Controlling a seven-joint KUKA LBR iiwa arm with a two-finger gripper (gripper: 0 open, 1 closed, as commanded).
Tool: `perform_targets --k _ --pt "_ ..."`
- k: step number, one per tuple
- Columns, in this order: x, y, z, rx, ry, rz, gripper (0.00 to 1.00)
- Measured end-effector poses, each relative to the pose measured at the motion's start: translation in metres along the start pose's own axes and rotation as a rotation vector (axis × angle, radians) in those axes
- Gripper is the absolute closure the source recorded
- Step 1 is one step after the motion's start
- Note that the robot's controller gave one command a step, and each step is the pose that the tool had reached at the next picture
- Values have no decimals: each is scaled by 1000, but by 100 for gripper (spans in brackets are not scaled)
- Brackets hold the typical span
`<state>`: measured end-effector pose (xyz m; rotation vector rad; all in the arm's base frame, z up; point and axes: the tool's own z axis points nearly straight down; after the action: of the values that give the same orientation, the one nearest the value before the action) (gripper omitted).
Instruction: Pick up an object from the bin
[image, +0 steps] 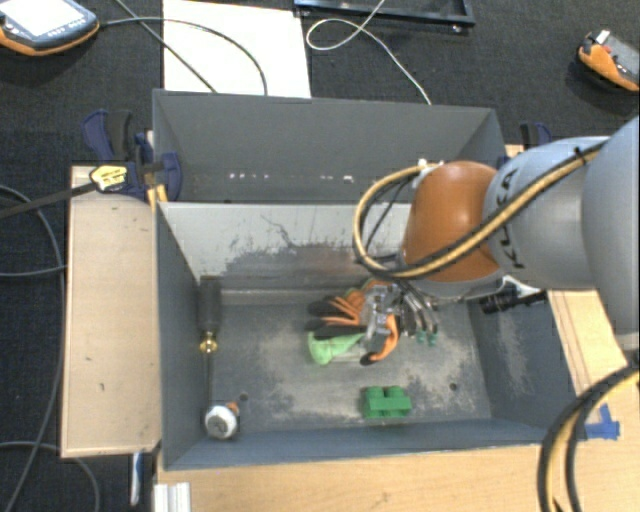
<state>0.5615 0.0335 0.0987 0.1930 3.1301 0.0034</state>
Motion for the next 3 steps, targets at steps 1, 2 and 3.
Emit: perform_targets --k 1,2,3 --pt "0 0 0 0 0 1 100" --pt "0 0 0 0 0 2 100" --pt "0 0 0 0 0 2 100"
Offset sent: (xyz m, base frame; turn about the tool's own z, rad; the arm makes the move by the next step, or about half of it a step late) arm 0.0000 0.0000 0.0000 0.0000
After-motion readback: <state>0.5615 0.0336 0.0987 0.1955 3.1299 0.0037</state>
